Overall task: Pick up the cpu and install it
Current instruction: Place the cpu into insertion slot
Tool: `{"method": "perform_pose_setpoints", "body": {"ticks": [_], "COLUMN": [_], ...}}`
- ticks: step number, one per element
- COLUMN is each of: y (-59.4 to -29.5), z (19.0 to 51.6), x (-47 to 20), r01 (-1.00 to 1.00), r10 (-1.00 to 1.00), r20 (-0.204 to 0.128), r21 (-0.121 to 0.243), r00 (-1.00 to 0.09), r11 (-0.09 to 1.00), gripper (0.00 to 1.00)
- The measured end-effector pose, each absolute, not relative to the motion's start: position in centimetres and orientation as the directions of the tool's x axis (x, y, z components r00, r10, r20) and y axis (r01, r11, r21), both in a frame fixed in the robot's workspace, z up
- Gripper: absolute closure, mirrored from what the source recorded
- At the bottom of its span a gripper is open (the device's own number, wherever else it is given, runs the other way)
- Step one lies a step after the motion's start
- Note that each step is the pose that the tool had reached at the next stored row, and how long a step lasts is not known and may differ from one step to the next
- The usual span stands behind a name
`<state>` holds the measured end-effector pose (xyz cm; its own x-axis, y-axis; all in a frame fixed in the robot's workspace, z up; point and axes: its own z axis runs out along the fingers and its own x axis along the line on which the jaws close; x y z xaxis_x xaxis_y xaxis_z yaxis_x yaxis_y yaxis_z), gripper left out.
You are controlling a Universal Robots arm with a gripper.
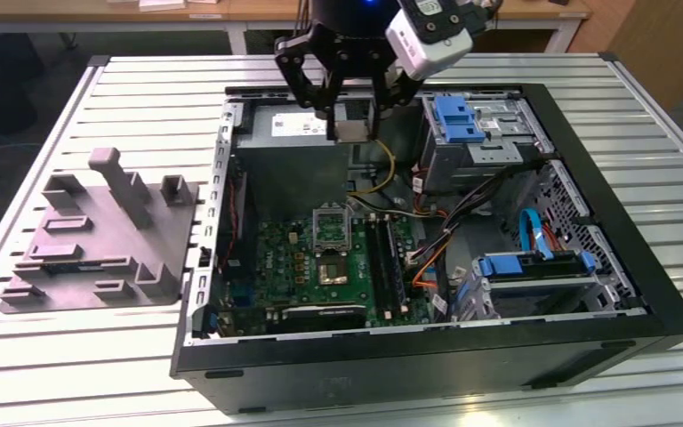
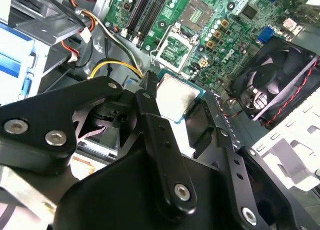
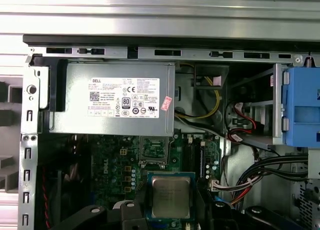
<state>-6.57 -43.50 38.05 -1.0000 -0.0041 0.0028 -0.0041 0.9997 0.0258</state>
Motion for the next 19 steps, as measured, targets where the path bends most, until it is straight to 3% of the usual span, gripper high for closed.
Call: {"method": "perform_pose_setpoints", "body": {"ticks": [19], "y": [-44.23], "z": [37.63], "x": [-6.53], "r01": [-0.004], "r10": [-0.004], "r20": [0.003], "r21": [0.025], "r00": [-1.0], "r11": [1.0], "gripper": [0.53]}}
